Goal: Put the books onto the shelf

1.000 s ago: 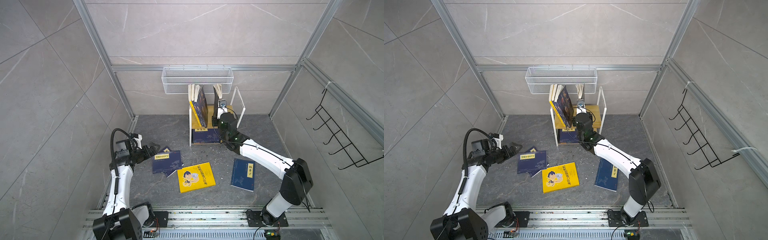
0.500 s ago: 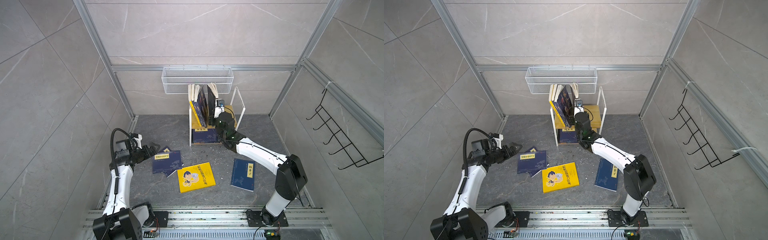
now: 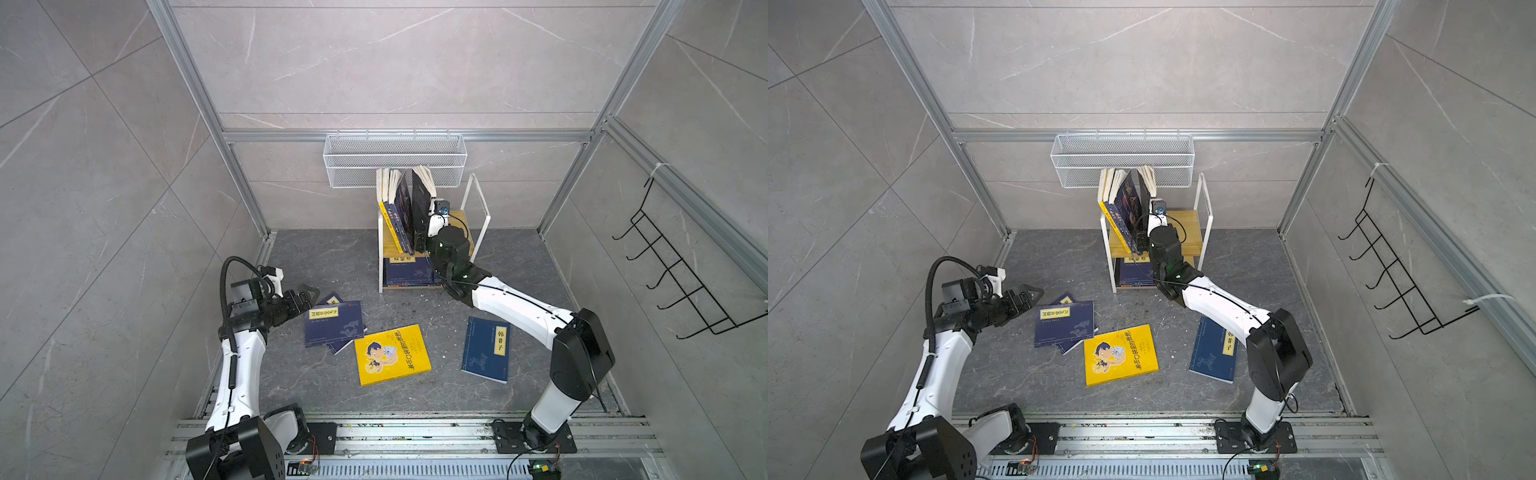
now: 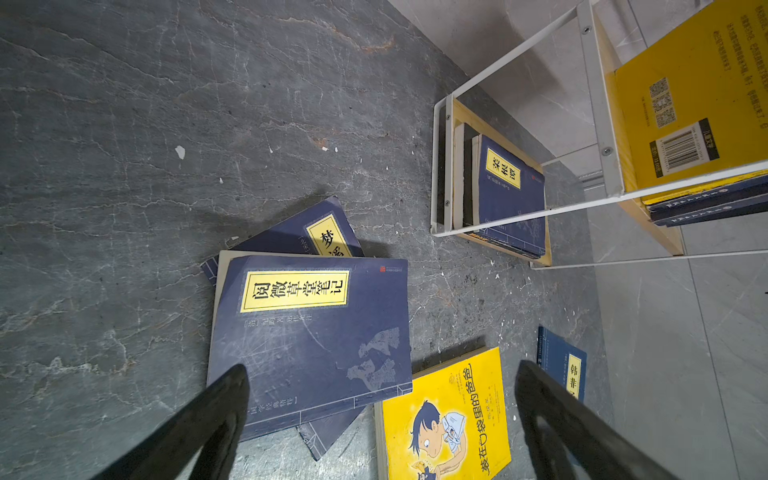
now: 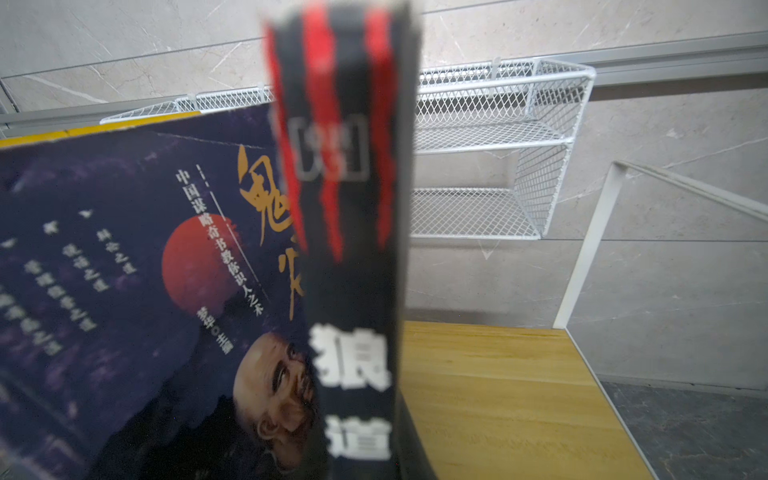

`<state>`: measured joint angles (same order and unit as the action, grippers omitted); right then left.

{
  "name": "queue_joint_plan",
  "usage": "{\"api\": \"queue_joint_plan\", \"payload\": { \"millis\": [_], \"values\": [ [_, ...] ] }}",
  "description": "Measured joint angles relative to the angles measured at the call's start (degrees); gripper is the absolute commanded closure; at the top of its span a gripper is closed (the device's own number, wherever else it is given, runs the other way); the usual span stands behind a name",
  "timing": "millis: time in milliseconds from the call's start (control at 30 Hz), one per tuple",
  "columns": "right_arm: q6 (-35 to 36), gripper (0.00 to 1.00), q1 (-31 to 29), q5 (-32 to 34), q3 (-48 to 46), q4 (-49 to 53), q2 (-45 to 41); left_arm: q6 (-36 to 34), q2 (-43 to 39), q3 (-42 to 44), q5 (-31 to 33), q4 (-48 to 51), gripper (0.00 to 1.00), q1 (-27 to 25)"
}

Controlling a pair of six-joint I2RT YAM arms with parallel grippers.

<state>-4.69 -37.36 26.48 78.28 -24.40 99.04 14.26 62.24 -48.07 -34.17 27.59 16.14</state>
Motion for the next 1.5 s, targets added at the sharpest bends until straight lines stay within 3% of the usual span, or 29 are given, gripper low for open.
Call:
{"api": "queue_joint_plan", "payload": {
  "millis": [433, 1133, 1500],
  "values": [
    [-0.8, 0.70, -1.5, -2.3, -4.0, -2.4, -1.4, 0.0, 0.0, 0.0, -0.3, -0.4, 0.00, 0.0],
    [3.4, 0.64, -2.0, -8.7, -6.5, -1.6, -2.8, 0.0, 0.0, 0.0, -0.3, -0.6, 0.00, 1.2],
    [7.1, 0.43, -4.3, -12.7, -17.1, 0.8, -11.7, 0.1, 0.0, 0.0, -0.4, -0.6, 0.00, 1.3]
  ]
}}
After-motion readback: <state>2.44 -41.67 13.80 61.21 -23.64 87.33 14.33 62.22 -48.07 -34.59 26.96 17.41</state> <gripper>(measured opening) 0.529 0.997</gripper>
